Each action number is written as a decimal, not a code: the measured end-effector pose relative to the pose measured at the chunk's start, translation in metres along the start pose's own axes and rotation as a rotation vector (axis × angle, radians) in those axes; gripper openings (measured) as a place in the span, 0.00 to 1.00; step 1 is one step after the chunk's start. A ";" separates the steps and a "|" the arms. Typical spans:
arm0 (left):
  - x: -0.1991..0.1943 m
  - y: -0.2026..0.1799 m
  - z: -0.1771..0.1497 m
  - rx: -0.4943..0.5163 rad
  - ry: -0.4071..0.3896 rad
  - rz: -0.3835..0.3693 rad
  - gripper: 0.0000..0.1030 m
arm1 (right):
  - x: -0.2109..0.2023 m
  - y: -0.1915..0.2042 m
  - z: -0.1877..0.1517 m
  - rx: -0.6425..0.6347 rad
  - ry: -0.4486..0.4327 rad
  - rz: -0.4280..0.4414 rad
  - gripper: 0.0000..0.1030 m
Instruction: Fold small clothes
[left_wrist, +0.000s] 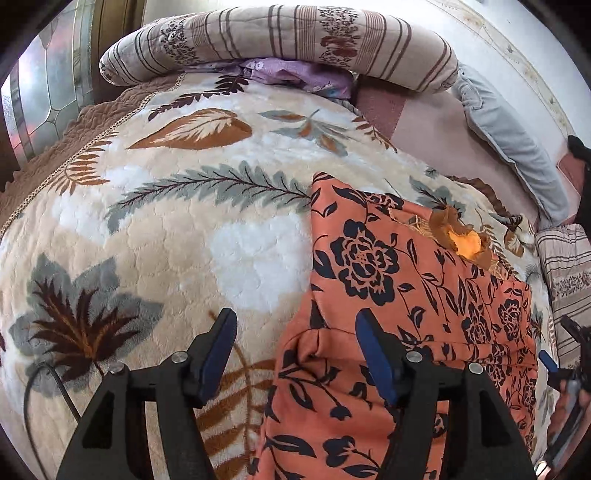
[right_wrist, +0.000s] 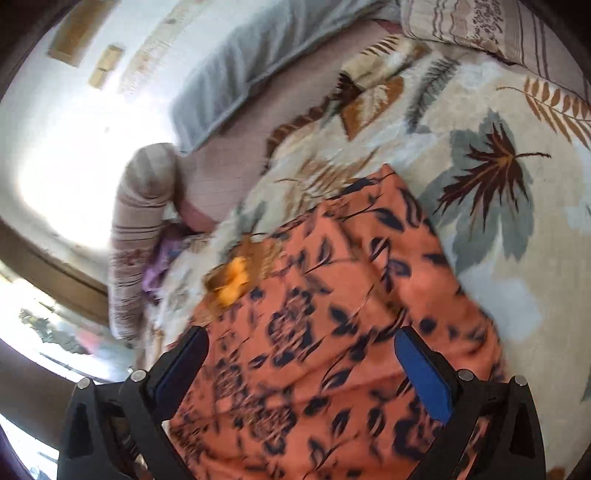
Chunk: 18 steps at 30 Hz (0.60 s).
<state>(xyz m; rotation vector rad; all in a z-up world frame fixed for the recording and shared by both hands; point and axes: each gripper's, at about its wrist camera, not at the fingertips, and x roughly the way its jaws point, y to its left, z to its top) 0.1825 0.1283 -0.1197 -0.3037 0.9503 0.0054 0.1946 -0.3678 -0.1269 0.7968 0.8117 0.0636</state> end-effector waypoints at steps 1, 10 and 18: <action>0.002 0.000 0.000 0.002 -0.006 -0.008 0.66 | 0.007 -0.007 0.007 0.029 0.020 -0.032 0.98; 0.030 0.000 0.002 0.013 0.028 0.005 0.66 | 0.052 -0.001 0.012 -0.085 0.124 -0.255 0.10; 0.022 -0.011 0.007 0.084 -0.018 0.057 0.66 | 0.006 0.042 -0.023 -0.382 -0.020 -0.358 0.08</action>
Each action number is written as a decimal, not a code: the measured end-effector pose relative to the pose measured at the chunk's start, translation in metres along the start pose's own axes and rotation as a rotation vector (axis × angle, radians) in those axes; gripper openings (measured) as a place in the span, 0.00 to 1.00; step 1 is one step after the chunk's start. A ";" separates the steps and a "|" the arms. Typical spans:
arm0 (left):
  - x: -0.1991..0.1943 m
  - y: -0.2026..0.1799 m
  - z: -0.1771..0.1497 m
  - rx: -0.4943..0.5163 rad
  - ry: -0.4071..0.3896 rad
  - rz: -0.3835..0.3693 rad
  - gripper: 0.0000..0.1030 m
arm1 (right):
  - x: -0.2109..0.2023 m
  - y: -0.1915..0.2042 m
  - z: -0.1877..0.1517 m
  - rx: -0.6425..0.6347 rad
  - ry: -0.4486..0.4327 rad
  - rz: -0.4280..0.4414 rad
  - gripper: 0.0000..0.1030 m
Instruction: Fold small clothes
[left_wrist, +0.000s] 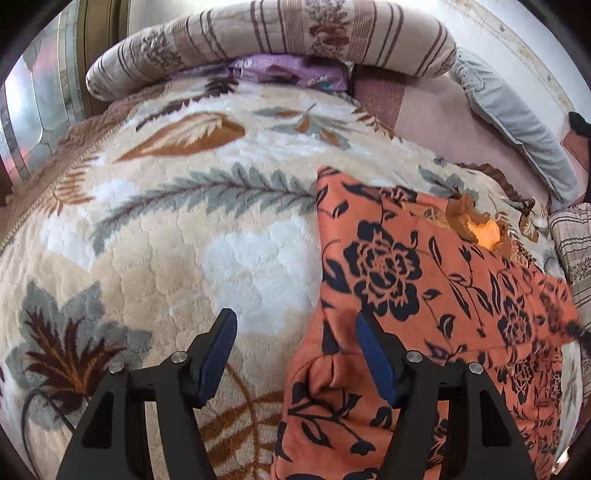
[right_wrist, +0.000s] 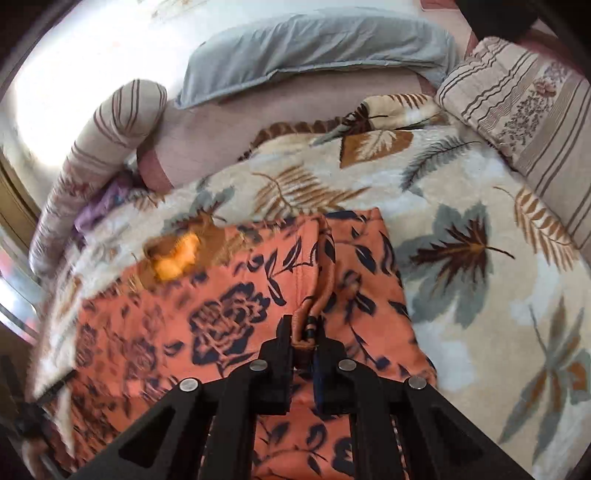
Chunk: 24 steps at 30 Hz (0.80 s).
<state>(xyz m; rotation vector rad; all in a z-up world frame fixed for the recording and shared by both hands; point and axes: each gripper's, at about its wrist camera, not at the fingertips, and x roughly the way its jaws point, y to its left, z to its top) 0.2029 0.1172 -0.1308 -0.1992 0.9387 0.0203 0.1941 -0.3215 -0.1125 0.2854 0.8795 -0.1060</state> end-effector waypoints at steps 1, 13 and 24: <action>-0.002 -0.003 0.003 0.006 -0.010 -0.002 0.66 | 0.017 0.000 -0.005 -0.008 0.041 -0.027 0.11; 0.035 -0.029 0.001 0.130 0.056 0.092 0.74 | 0.009 -0.023 0.032 0.171 -0.066 0.358 0.76; 0.036 -0.026 -0.005 0.131 0.019 0.085 0.79 | 0.117 -0.071 0.076 0.386 0.051 0.501 0.81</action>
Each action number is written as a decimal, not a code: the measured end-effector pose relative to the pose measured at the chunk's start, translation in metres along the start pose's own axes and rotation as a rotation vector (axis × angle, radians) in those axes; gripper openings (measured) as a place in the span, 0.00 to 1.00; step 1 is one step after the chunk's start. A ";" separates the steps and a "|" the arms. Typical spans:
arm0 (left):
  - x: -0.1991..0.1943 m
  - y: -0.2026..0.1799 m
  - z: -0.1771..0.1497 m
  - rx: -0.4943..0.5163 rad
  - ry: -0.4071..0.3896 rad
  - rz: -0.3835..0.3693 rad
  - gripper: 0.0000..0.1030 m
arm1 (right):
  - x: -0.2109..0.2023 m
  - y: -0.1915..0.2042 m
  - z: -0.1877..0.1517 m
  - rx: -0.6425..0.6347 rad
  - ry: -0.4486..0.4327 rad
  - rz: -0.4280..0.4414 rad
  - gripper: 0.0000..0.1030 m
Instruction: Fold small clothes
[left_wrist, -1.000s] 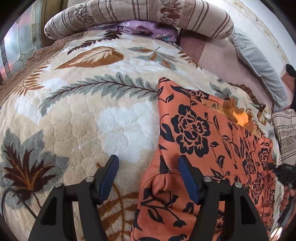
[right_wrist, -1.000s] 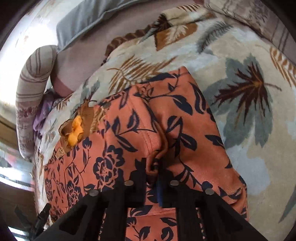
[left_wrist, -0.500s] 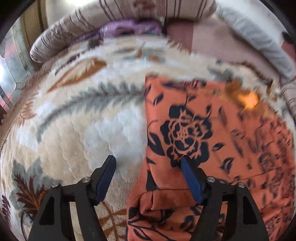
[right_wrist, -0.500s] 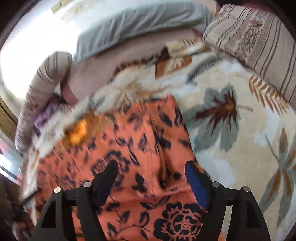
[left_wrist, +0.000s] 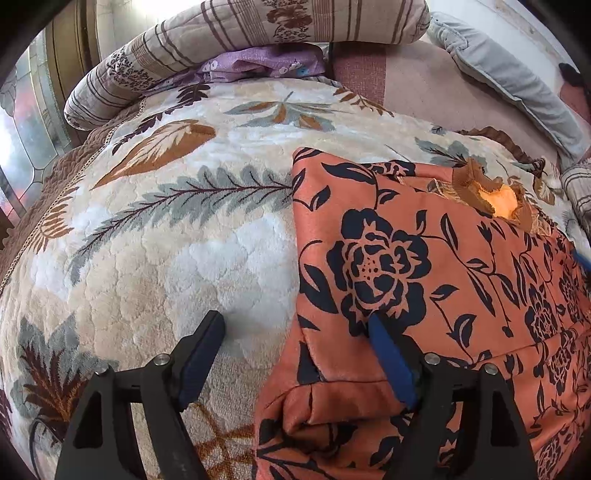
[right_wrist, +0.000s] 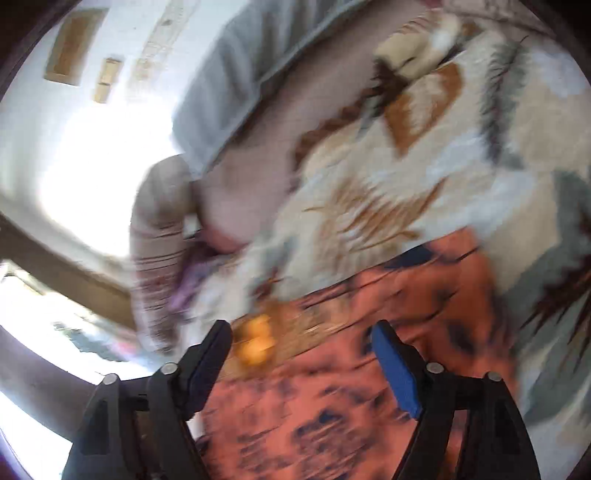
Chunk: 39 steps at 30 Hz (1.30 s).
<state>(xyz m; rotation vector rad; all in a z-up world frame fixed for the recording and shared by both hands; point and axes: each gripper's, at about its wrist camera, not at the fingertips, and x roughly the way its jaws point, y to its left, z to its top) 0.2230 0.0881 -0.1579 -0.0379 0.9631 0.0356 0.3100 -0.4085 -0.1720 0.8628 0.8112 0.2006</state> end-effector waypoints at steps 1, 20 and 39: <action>-0.001 0.000 0.000 -0.001 -0.001 0.000 0.79 | 0.013 -0.021 0.001 0.060 0.037 -0.009 0.78; -0.160 -0.014 -0.031 -0.036 -0.128 0.007 0.79 | -0.154 0.051 -0.207 -0.311 -0.004 -0.132 0.78; -0.340 -0.079 -0.066 0.023 -0.336 -0.141 0.86 | -0.312 0.137 -0.258 -0.527 -0.370 -0.034 0.85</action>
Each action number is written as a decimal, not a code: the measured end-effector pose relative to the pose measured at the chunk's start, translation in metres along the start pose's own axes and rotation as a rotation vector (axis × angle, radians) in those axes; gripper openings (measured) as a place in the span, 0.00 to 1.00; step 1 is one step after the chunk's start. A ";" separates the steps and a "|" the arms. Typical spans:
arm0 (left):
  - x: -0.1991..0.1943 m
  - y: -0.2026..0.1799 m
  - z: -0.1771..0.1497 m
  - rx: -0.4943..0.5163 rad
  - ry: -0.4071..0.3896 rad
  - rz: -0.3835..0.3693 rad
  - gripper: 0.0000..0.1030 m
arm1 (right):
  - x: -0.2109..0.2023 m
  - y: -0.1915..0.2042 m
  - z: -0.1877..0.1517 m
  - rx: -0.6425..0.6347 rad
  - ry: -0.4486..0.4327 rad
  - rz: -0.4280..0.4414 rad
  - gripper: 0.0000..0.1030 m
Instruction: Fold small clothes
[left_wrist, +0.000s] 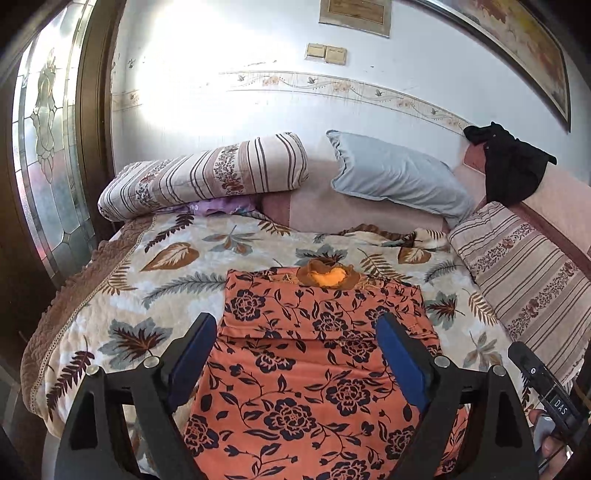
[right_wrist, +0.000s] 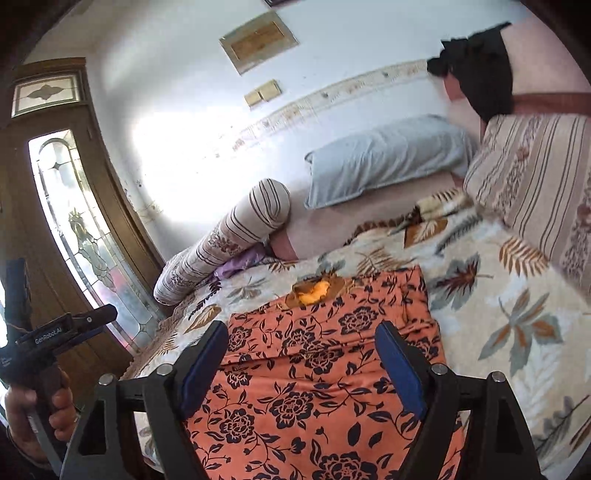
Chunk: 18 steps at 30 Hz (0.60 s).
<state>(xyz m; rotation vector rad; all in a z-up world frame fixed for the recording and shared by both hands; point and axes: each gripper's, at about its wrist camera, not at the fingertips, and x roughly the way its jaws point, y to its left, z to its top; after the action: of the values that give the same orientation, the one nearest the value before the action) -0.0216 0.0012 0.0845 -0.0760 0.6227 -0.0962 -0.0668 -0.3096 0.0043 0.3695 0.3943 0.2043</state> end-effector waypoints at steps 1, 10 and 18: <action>0.005 0.002 -0.006 -0.008 0.022 0.013 0.86 | 0.000 0.001 -0.003 -0.011 0.011 -0.001 0.86; 0.068 0.041 -0.075 -0.085 0.235 0.140 0.86 | 0.037 -0.031 -0.082 0.123 0.275 -0.028 0.86; 0.078 0.054 -0.094 -0.133 0.269 0.130 0.86 | 0.050 -0.038 -0.106 0.170 0.360 -0.051 0.86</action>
<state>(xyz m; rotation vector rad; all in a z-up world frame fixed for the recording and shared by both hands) -0.0103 0.0420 -0.0422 -0.1523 0.9003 0.0624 -0.0603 -0.2986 -0.1187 0.4914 0.7787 0.1884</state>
